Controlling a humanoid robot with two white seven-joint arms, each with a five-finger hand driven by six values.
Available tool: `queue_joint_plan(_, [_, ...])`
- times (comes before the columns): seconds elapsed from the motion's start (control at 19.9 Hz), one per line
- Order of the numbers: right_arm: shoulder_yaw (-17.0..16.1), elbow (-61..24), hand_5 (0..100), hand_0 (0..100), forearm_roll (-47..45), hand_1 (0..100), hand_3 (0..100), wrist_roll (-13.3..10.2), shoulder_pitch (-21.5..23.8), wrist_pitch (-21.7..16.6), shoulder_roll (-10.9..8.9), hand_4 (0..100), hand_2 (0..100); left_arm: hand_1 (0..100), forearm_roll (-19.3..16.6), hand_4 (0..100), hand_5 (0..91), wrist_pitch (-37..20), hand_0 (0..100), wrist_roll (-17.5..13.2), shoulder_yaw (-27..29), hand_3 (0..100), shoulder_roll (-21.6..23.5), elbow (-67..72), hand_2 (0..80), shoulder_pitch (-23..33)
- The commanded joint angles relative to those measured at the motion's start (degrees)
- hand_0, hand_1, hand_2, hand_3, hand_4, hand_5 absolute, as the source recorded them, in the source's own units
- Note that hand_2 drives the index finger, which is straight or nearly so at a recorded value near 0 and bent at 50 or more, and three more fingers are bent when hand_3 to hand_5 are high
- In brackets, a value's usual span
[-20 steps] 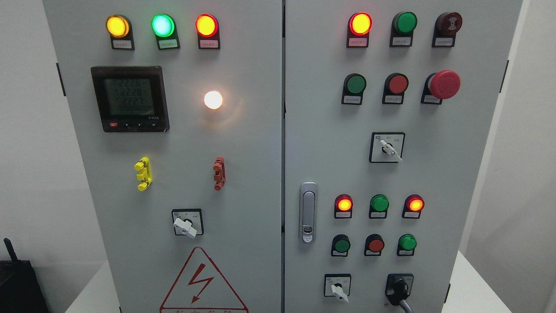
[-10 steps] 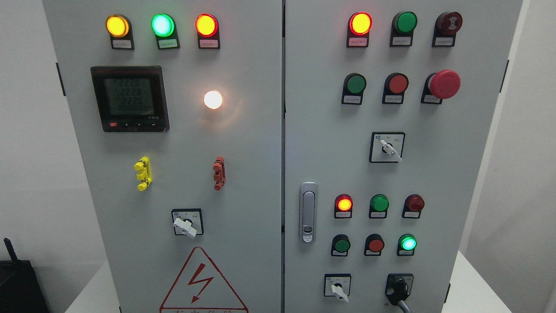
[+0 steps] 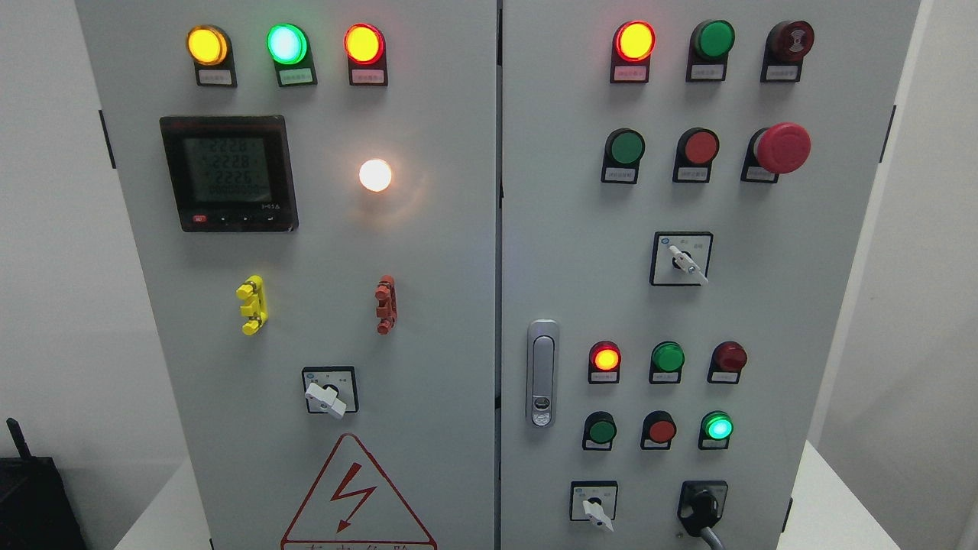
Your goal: Trip black knob to open circuit
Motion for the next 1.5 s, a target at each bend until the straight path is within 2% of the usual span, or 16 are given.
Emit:
queue_joint_plan(0.0, [0.7,-0.1,100,0,0.0,0,100,-0.1,-0.1,-0.1,0.1,100,8,39,0.0,0,0.0,-0.1,12,0.0,0.0,0,0.0,-1.4,0.0,0.0])
queue_joint_plan(1.45, [0.5,-0.1,100,0,0.1,0,100,-0.1,0.2,-0.1,-0.16,100,8,39,0.0,0,0.0,-0.1,12,0.0,0.0,0,0.0,-1.4,0.0,0.0])
